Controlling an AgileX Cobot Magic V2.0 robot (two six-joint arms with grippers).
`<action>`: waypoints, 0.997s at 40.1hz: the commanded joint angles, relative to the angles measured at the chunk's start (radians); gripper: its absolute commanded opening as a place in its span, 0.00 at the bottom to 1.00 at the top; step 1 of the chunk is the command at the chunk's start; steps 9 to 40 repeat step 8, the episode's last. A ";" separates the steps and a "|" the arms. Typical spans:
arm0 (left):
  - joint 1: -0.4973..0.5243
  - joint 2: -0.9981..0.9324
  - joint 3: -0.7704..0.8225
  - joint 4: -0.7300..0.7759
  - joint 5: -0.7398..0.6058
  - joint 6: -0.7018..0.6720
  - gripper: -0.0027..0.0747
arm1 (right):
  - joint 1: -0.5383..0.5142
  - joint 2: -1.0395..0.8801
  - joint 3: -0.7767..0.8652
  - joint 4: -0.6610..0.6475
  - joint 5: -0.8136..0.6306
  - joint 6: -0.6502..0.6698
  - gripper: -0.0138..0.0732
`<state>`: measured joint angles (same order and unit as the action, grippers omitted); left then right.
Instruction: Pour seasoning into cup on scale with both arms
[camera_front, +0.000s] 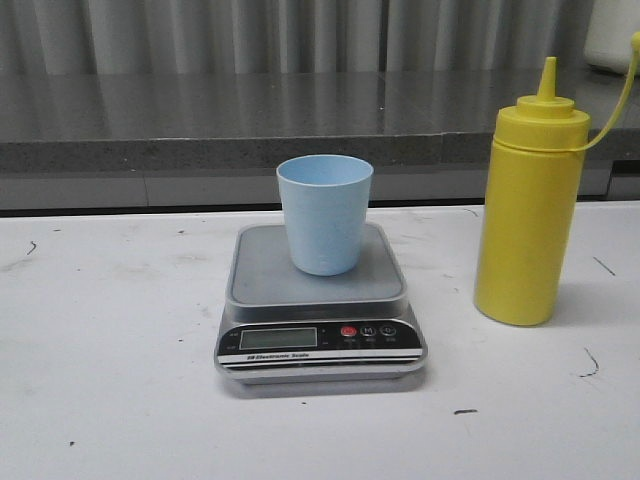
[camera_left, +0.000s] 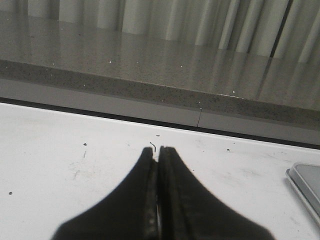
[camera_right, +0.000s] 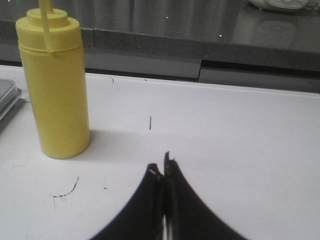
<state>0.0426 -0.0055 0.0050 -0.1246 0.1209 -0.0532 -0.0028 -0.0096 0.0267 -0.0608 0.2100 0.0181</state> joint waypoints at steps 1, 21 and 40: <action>0.000 -0.016 0.024 -0.002 -0.086 -0.010 0.01 | -0.005 -0.017 -0.006 0.000 -0.077 -0.007 0.02; 0.000 -0.016 0.024 -0.002 -0.086 -0.010 0.01 | -0.005 -0.017 -0.006 0.000 -0.077 -0.007 0.02; 0.000 -0.016 0.024 -0.002 -0.086 -0.010 0.01 | -0.005 -0.017 -0.006 0.000 -0.077 -0.007 0.02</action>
